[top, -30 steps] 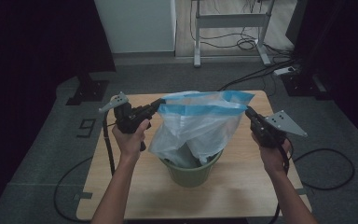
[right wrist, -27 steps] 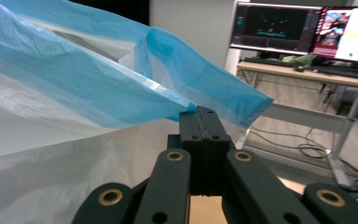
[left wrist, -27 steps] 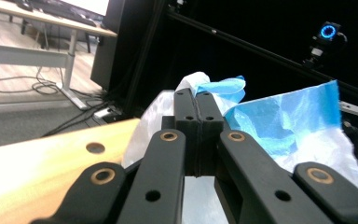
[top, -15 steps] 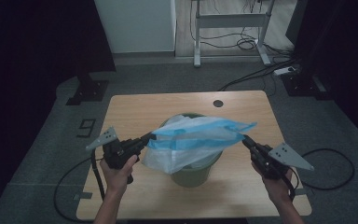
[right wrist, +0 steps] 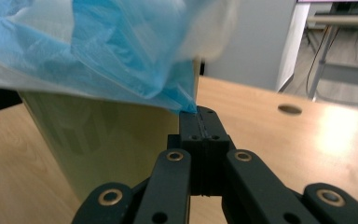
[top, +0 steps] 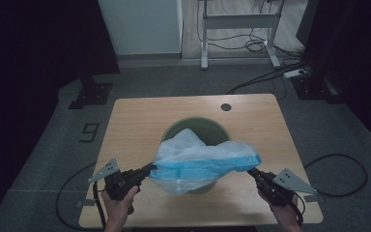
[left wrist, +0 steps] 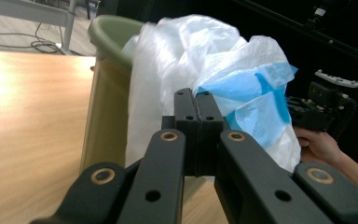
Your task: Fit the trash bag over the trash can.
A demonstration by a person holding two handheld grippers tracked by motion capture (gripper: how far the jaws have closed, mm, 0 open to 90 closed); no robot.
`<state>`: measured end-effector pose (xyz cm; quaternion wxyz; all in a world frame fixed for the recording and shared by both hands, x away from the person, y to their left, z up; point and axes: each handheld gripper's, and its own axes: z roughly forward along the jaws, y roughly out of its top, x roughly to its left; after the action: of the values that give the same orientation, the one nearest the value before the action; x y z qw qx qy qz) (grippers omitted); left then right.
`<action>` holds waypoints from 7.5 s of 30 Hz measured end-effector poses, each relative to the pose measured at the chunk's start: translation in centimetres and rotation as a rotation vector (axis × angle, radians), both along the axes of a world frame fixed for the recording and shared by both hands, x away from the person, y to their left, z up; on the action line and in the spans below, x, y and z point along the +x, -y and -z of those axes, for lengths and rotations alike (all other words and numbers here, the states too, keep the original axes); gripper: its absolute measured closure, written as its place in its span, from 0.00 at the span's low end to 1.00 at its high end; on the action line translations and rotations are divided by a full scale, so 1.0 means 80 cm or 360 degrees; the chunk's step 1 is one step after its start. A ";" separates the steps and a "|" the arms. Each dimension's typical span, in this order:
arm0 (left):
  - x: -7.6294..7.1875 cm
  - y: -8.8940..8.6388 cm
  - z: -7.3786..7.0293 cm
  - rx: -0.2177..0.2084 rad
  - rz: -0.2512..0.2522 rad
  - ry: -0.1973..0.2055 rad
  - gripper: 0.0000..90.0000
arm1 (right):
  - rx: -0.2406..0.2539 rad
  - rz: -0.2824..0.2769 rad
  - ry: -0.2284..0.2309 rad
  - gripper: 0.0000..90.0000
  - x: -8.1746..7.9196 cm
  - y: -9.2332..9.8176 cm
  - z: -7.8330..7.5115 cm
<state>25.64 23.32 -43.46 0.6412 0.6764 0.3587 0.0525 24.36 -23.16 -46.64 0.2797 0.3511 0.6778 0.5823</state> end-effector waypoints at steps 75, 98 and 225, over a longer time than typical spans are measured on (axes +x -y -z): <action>0.038 0.144 -0.102 0.0756 0.0071 0.0217 0.73 | 0.0081 0.0020 0.0136 0.98 0.047 -0.068 -0.119; 0.077 0.085 -0.122 0.0518 -0.0120 0.0221 1.00 | 0.0069 0.0131 0.0038 0.99 0.074 -0.047 -0.106; 0.158 0.042 -0.031 0.0433 -0.0137 -0.0299 0.99 | -0.0056 -0.0262 -0.0051 0.42 0.072 -0.055 -0.093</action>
<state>38.26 19.98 -40.94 0.5045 0.7428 0.4354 0.0646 30.15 -18.79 -39.22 0.2262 0.2986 0.7189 0.5855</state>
